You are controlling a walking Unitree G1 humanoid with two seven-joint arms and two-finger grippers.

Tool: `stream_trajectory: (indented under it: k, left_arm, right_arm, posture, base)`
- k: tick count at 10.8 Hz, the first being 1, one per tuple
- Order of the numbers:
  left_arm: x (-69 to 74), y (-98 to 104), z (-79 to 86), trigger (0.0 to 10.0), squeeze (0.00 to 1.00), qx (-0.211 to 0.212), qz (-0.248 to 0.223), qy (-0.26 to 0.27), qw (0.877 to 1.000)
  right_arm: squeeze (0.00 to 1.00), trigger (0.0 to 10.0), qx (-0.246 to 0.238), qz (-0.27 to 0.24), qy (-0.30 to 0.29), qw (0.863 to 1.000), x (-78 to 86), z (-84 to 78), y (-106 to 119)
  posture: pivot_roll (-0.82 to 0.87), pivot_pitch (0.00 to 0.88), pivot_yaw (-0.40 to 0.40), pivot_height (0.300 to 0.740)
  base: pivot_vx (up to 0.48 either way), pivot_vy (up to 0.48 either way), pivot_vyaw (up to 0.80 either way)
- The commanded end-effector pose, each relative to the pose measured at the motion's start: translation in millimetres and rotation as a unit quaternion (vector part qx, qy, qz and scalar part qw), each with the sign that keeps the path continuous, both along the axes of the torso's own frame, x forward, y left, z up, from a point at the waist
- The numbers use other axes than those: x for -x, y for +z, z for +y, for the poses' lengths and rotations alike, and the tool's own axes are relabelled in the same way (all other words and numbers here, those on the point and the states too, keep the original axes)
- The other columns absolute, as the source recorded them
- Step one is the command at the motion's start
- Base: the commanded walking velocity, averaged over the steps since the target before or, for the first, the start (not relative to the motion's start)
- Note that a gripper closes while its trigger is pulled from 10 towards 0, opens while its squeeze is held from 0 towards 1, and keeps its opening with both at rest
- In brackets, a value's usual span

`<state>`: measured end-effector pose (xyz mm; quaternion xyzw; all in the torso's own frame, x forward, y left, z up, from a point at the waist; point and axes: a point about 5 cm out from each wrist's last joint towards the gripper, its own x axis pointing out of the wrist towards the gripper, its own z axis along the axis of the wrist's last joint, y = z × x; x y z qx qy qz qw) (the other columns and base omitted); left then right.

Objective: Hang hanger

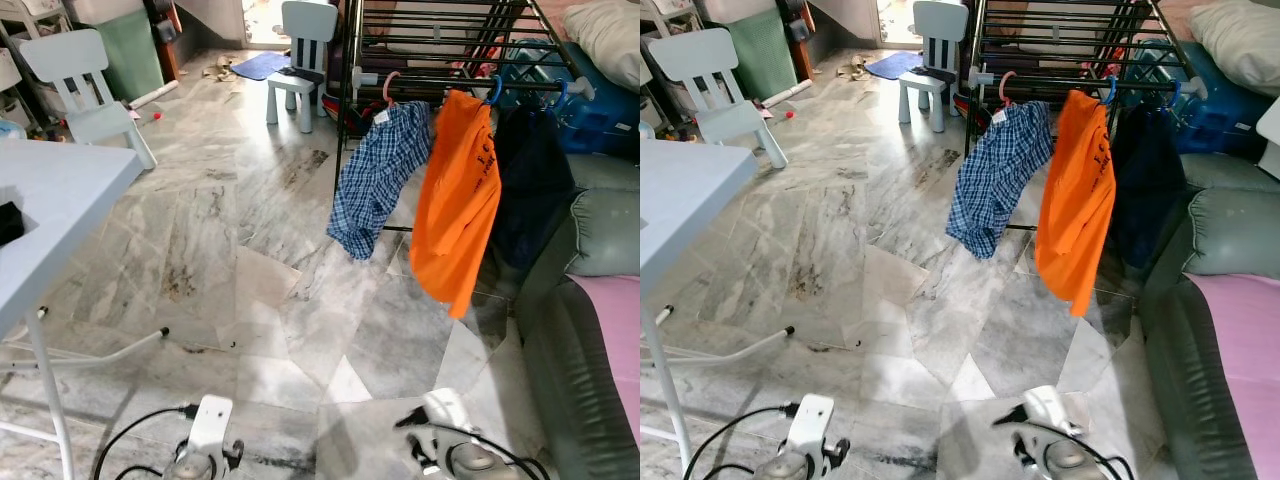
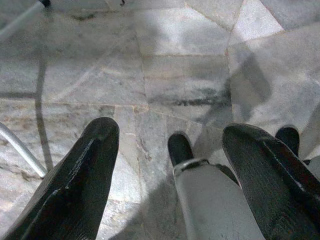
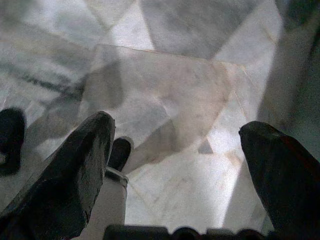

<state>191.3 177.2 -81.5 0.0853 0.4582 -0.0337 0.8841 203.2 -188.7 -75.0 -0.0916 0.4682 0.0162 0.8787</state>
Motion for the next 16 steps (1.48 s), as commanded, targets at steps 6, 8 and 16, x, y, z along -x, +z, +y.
stream_trajectory:
  k: [6,8,16]
  left_arm:
    - [-7.2,3.1,0.0,10.0,0.0,0.011,0.009,0.003,1.0]
    - [-7.6,3.0,0.1,10.0,0.0,0.011,0.014,0.01,1.0]
    - [-9.0,3.7,1.9,10.0,0.0,-0.006,0.022,-0.011,1.0]
  right_arm:
    - [0.0,10.0,-0.065,-0.021,-0.114,0.991,-13.5,8.5,6.1]
    - [0.0,10.0,-0.067,-0.013,-0.129,0.989,-8.0,5.6,3.3]
    - [0.0,10.0,-0.057,-0.007,-0.135,0.989,-2.1,-0.1,0.7]
  posture:
    - [-0.05,0.0,0.054,0.74]
    - [-0.06,0.0,0.052,0.74]
    - [-0.07,0.0,0.073,0.74]
  base:
    - [0.0,0.0,0.0]
    - [0.0,0.0,0.0]
    - [0.0,0.0,0.0]
